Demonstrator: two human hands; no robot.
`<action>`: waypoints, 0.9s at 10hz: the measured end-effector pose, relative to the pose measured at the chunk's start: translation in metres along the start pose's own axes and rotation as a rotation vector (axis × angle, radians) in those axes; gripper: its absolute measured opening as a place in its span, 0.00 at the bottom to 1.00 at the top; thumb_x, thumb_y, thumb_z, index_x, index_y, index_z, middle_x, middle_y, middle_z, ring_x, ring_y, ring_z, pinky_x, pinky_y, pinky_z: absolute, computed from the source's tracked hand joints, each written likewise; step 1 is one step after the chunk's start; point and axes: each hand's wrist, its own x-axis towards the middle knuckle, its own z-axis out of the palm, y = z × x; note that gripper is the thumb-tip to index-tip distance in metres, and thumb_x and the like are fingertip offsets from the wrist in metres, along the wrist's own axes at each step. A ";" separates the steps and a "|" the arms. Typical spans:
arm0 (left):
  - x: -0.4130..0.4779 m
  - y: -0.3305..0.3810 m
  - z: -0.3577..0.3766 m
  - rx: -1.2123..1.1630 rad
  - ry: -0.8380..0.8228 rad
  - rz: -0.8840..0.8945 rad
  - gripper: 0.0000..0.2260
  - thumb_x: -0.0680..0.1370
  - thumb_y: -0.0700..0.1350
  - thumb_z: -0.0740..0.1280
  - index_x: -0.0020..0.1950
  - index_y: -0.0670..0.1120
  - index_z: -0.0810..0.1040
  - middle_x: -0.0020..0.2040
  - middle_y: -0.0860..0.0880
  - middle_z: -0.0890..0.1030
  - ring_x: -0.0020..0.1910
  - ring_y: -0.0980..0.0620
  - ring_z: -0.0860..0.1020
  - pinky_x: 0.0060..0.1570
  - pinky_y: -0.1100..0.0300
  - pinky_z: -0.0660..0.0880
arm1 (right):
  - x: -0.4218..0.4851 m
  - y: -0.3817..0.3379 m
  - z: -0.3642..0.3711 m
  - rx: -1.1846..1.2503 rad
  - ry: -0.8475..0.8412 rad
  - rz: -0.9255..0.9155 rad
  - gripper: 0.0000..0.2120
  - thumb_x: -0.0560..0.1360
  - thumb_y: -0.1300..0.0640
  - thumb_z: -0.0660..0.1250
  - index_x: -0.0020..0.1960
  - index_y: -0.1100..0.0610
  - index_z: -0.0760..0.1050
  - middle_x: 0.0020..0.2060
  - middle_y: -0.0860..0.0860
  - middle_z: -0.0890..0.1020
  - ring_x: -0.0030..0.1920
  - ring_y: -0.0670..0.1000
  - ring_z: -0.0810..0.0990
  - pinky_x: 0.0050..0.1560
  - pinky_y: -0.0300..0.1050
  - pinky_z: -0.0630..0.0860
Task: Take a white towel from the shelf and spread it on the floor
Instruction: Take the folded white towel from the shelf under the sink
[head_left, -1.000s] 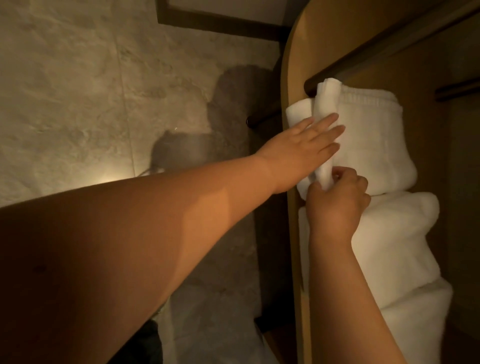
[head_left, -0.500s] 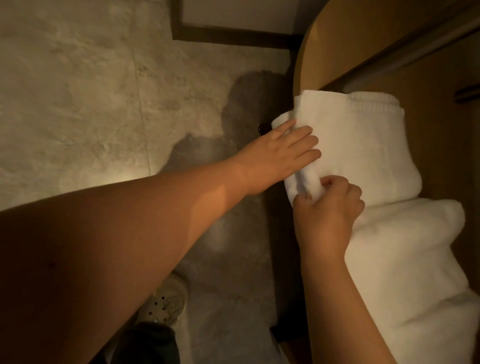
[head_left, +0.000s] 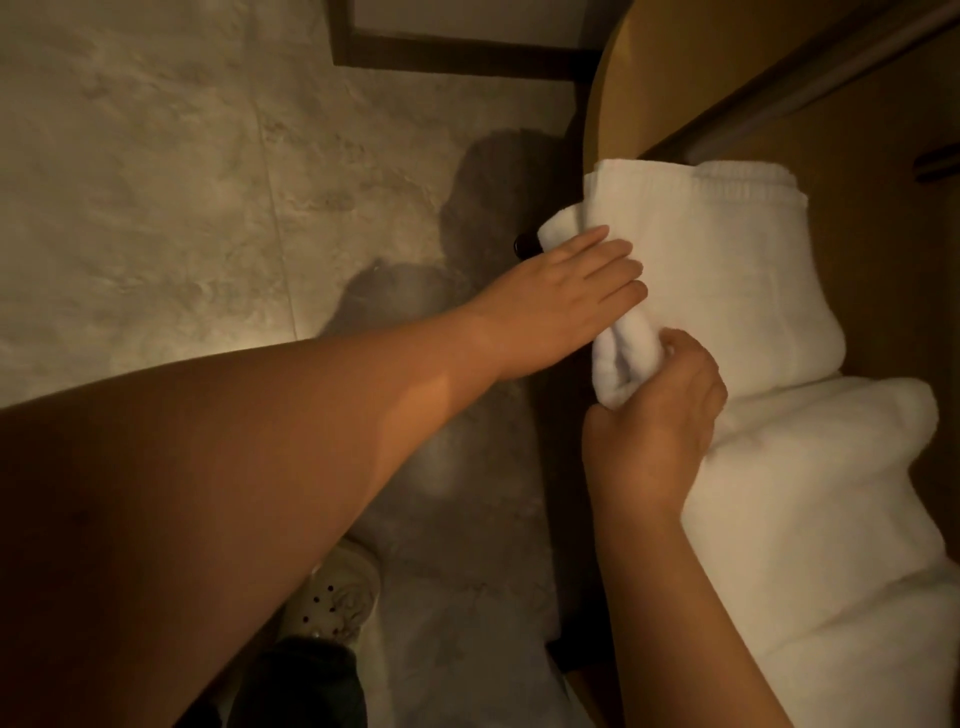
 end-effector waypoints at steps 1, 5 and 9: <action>-0.004 -0.005 -0.016 -0.115 -0.012 -0.032 0.15 0.77 0.38 0.60 0.62 0.38 0.76 0.58 0.39 0.80 0.61 0.40 0.77 0.68 0.47 0.64 | -0.006 -0.002 -0.014 0.114 0.001 0.003 0.30 0.67 0.65 0.71 0.67 0.59 0.66 0.59 0.56 0.74 0.60 0.57 0.74 0.59 0.56 0.75; -0.071 -0.038 -0.185 -0.242 -0.058 -0.185 0.17 0.73 0.43 0.71 0.60 0.38 0.76 0.52 0.38 0.82 0.50 0.40 0.81 0.55 0.47 0.76 | -0.031 -0.088 -0.115 0.448 -0.235 -0.144 0.28 0.70 0.54 0.74 0.66 0.54 0.68 0.58 0.48 0.75 0.56 0.46 0.74 0.55 0.39 0.72; -0.170 -0.052 -0.543 -0.310 -0.185 -0.525 0.27 0.72 0.60 0.68 0.65 0.45 0.74 0.56 0.47 0.81 0.54 0.48 0.77 0.56 0.64 0.63 | -0.077 -0.274 -0.361 0.545 -0.481 -0.526 0.29 0.67 0.51 0.73 0.56 0.25 0.64 0.53 0.22 0.71 0.53 0.26 0.70 0.48 0.20 0.66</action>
